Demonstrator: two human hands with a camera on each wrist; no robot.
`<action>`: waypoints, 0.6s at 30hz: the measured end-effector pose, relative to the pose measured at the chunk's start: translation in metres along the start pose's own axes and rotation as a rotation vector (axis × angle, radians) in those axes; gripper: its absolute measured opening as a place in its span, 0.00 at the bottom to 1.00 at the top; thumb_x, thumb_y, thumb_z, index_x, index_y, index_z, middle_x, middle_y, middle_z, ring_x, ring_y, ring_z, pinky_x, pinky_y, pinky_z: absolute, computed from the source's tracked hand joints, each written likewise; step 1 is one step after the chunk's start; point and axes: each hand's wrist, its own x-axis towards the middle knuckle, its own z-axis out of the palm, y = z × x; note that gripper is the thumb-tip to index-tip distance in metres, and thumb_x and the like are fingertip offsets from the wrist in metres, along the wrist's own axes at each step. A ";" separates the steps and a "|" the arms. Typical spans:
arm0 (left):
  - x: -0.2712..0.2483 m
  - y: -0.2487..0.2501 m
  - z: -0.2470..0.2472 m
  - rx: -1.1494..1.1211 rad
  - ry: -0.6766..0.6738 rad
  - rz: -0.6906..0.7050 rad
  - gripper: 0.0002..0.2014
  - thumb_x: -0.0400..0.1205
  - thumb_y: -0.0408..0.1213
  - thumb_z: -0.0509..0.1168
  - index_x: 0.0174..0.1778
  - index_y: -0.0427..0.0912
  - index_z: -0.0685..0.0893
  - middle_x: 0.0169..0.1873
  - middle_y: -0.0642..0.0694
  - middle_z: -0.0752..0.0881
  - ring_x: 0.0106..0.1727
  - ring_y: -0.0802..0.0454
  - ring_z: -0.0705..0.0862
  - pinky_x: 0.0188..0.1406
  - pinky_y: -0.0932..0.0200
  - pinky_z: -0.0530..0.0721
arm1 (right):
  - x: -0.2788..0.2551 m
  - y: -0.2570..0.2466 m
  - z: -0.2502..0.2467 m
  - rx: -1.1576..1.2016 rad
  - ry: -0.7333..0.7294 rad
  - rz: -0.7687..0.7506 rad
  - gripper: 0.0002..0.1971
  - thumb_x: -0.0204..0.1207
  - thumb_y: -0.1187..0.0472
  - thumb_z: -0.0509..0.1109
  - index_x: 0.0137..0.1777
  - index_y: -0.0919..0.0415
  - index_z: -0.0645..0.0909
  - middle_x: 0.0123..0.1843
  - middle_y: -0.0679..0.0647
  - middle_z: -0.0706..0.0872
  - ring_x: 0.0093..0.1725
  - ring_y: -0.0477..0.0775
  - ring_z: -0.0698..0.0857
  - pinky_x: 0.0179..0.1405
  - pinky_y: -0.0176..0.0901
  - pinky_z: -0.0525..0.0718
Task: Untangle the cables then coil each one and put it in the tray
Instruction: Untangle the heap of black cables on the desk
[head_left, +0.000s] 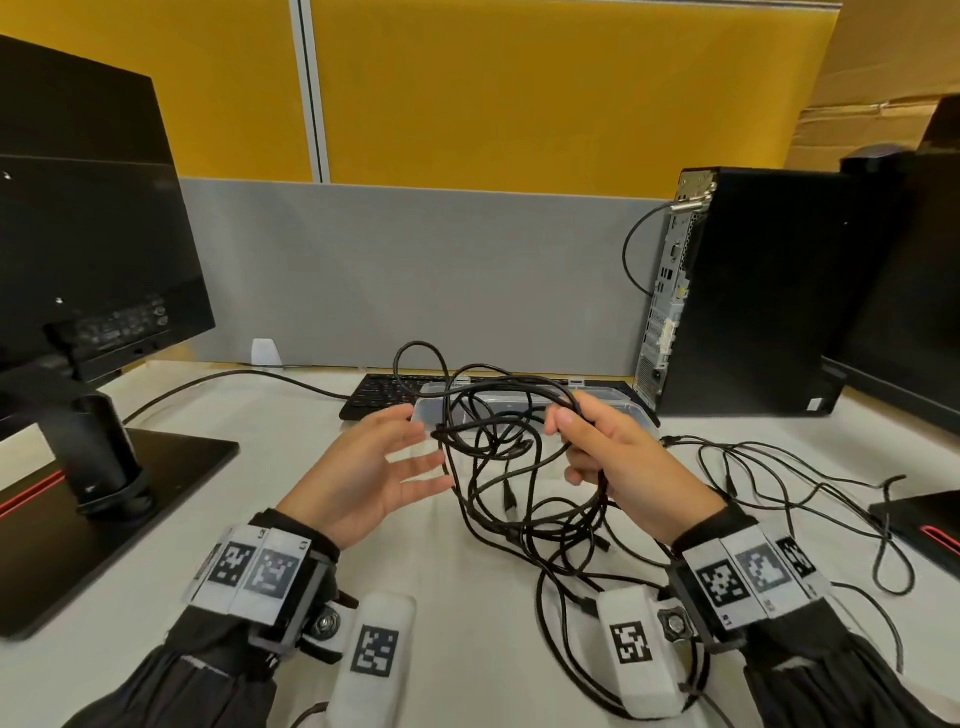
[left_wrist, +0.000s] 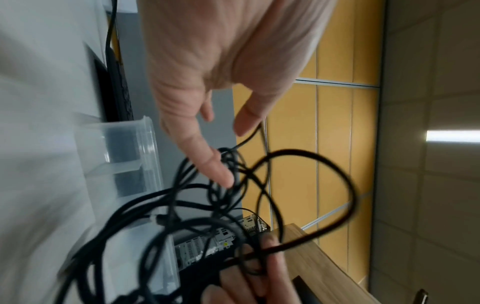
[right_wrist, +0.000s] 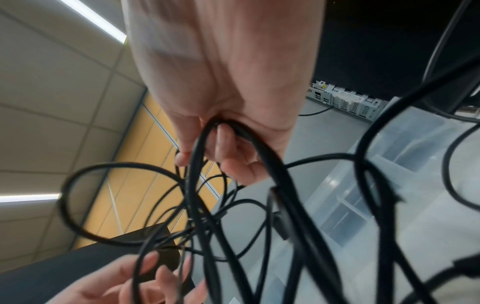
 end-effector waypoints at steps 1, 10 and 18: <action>-0.001 -0.001 0.000 0.059 -0.009 -0.008 0.16 0.82 0.30 0.61 0.67 0.41 0.75 0.57 0.37 0.78 0.43 0.46 0.83 0.30 0.53 0.87 | -0.001 -0.001 0.001 0.009 -0.015 -0.012 0.10 0.83 0.57 0.57 0.47 0.59 0.78 0.27 0.38 0.72 0.27 0.41 0.65 0.33 0.33 0.77; -0.008 0.005 0.003 0.311 -0.253 0.134 0.10 0.76 0.43 0.68 0.47 0.40 0.83 0.33 0.50 0.83 0.39 0.56 0.80 0.50 0.53 0.81 | -0.001 -0.002 -0.001 0.164 0.199 -0.001 0.08 0.83 0.59 0.58 0.48 0.54 0.80 0.28 0.46 0.63 0.26 0.43 0.61 0.25 0.36 0.64; -0.015 0.004 0.012 0.124 -0.280 0.203 0.08 0.74 0.31 0.64 0.48 0.37 0.82 0.32 0.46 0.84 0.33 0.53 0.84 0.36 0.56 0.87 | 0.001 0.002 -0.004 -0.011 0.271 0.058 0.05 0.82 0.60 0.62 0.55 0.54 0.77 0.36 0.51 0.74 0.30 0.44 0.75 0.28 0.35 0.77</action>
